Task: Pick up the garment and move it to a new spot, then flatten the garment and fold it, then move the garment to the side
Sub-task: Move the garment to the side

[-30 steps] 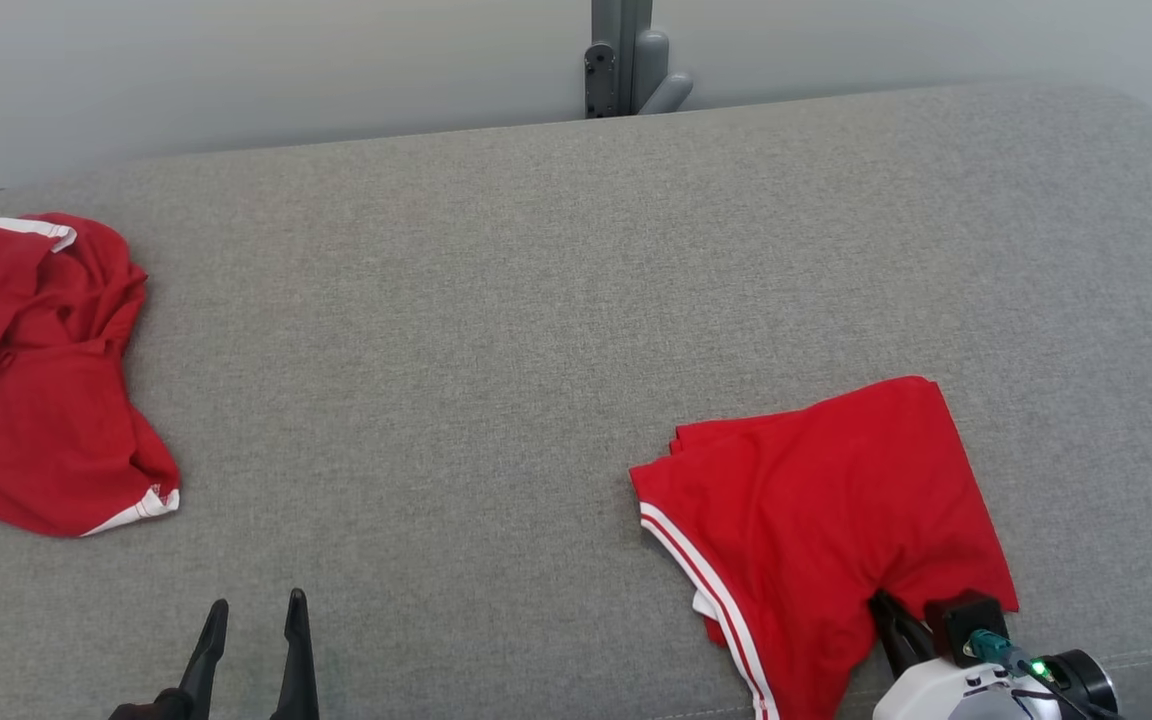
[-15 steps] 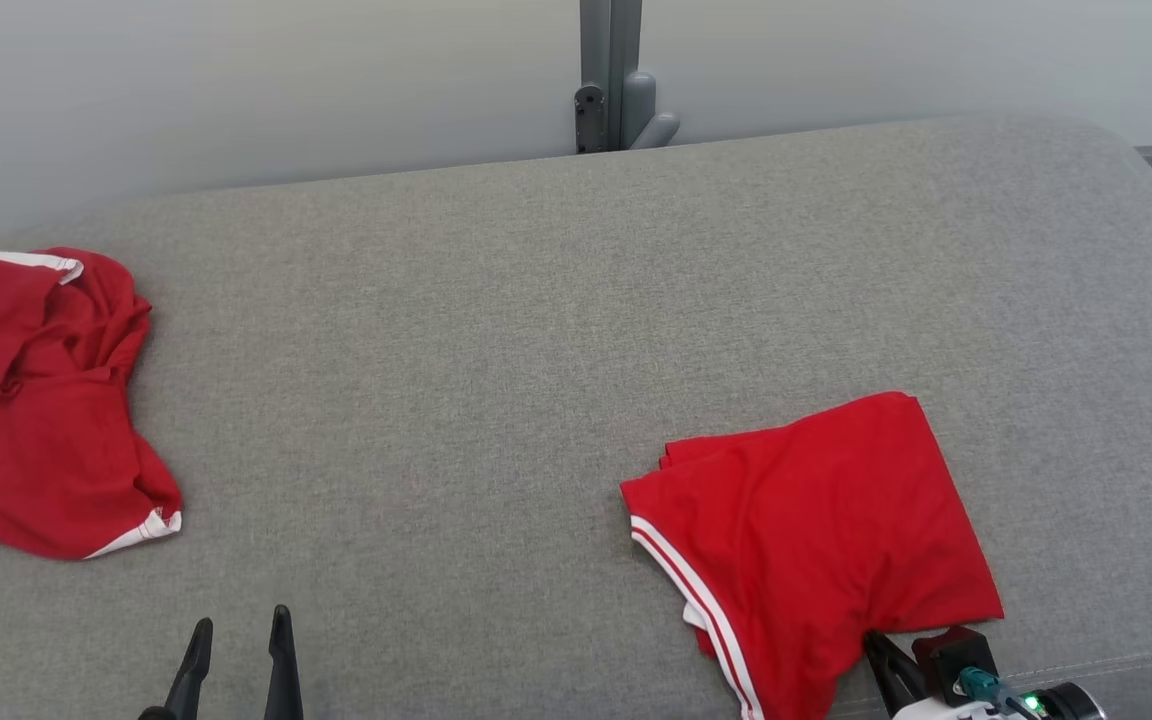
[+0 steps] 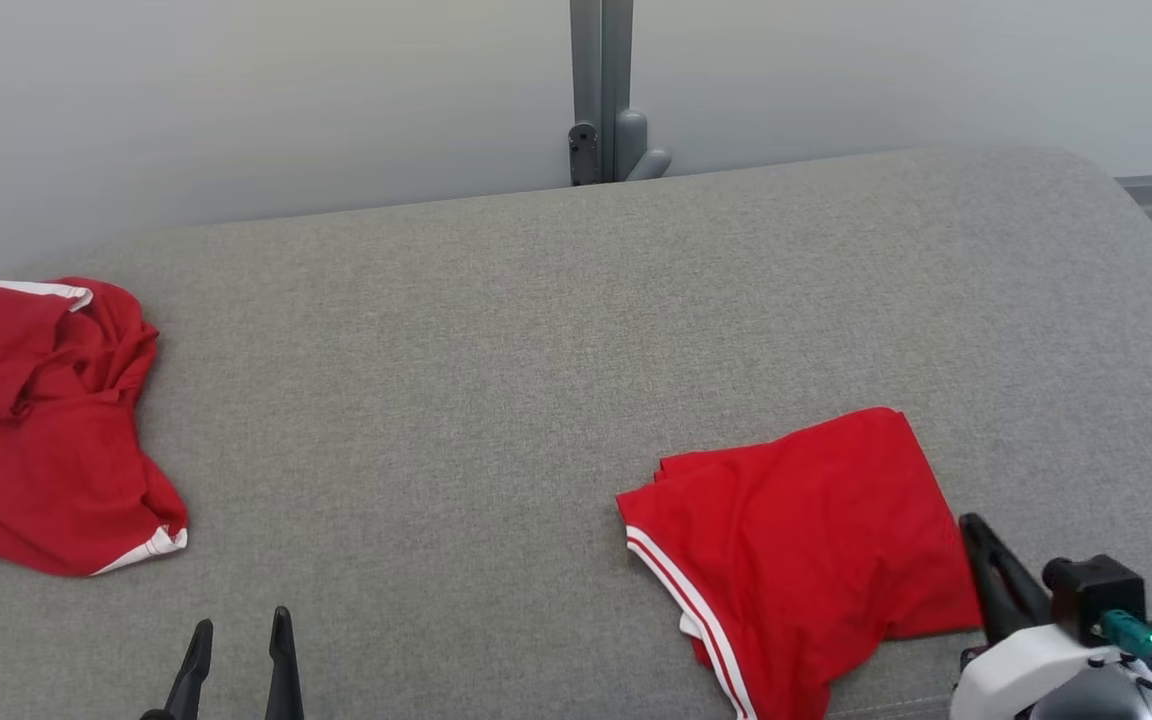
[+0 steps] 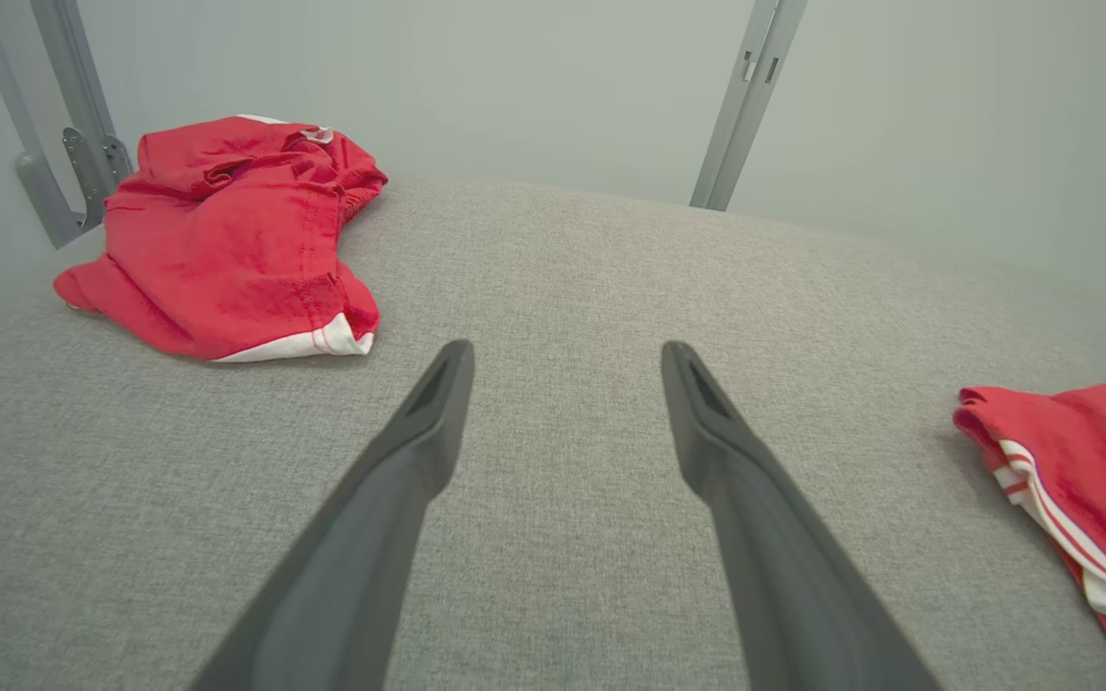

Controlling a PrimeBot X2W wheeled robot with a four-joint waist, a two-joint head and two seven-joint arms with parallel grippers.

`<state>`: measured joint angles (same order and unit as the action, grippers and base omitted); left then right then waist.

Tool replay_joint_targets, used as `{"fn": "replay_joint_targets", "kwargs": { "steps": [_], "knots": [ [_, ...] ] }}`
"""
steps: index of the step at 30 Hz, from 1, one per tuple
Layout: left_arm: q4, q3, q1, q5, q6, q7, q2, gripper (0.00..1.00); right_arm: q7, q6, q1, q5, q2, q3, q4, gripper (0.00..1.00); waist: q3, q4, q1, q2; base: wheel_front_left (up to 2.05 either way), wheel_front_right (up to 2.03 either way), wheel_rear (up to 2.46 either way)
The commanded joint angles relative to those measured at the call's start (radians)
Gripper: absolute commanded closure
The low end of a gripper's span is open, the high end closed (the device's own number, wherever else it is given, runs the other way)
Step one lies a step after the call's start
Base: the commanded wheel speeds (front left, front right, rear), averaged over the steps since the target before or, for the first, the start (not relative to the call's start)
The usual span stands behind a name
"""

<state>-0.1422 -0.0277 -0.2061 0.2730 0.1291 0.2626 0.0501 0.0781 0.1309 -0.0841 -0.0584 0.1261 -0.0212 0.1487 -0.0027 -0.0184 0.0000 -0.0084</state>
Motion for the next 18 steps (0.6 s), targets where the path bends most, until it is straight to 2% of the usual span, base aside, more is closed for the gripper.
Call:
{"fn": "replay_joint_targets", "kwargs": {
  "steps": [1, 5, 6, 7, 8, 9, 10, 11, 15, 18],
  "knots": [
    [0.000, 0.000, -0.014, -0.003, 0.003, 0.003, 0.001, 0.00, 0.010, 0.000, -0.021, -0.002, 0.000, 0.029, -0.025, 1.00, -0.006, 0.008, 0.0000, 0.0084, 0.00, 0.00, 0.00],
    [-0.005, 0.007, -0.010, -0.004, 0.003, 0.003, 0.001, 0.00, 0.070, 0.000, -0.020, 0.020, -0.006, 0.122, -0.055, 1.00, -0.015, 0.025, 0.0000, 0.0084, 0.00, 0.00, 0.00],
    [-0.008, 0.010, -0.009, -0.005, 0.003, 0.003, 0.001, 0.00, 0.086, 0.000, -0.017, 0.019, -0.012, 0.140, -0.041, 0.89, -0.018, 0.030, 0.0000, 0.0084, 0.00, 0.00, 0.00],
    [-0.011, 0.013, -0.009, -0.006, 0.003, 0.003, 0.001, 0.00, 0.102, 0.000, -0.012, 0.016, -0.017, 0.151, -0.024, 0.72, -0.021, 0.034, 0.0000, 0.0084, 0.00, 0.00, 0.00],
    [-0.015, 0.017, -0.009, -0.008, 0.003, 0.003, 0.001, 0.00, 0.120, 0.000, -0.004, 0.027, -0.015, 0.157, -0.010, 0.65, -0.025, 0.038, 0.0000, 0.0084, 0.00, 0.00, 0.00],
    [-0.018, 0.020, -0.008, -0.009, 0.003, 0.003, 0.001, 0.00, 0.136, 0.000, 0.003, 0.039, -0.013, 0.164, 0.007, 0.53, -0.029, 0.044, 0.0000, 0.0084, 0.00, 0.00, 0.00],
    [-0.022, 0.021, -0.008, -0.010, 0.003, 0.003, 0.001, 0.00, 0.152, 0.000, 0.010, 0.037, -0.018, 0.168, 0.025, 0.13, -0.032, 0.048, 0.0000, 0.0084, 0.00, 0.00, 0.00],
    [-0.024, 0.022, -0.008, -0.011, 0.003, 0.003, 0.001, 0.00, 0.164, 0.000, 0.015, 0.039, -0.022, 0.174, 0.042, 0.00, -0.035, 0.052, 0.0000, 0.0084, 0.00, 0.00, 0.00],
    [-0.034, 0.028, -0.004, -0.015, 0.003, 0.003, 0.001, 0.00, 0.187, 0.000, 0.032, 0.049, -0.031, 0.187, 0.095, 0.00, -0.043, 0.069, 0.0000, 0.0084, 0.00, 0.00, 0.00],
    [-0.042, 0.035, 0.006, -0.022, 0.003, 0.003, 0.001, 0.00, 0.187, 0.000, 0.032, 0.044, -0.037, 0.195, 0.071, 0.00, -0.043, 0.080, 0.0000, 0.0084, 0.00, 0.00, 0.00]
  ]
}}
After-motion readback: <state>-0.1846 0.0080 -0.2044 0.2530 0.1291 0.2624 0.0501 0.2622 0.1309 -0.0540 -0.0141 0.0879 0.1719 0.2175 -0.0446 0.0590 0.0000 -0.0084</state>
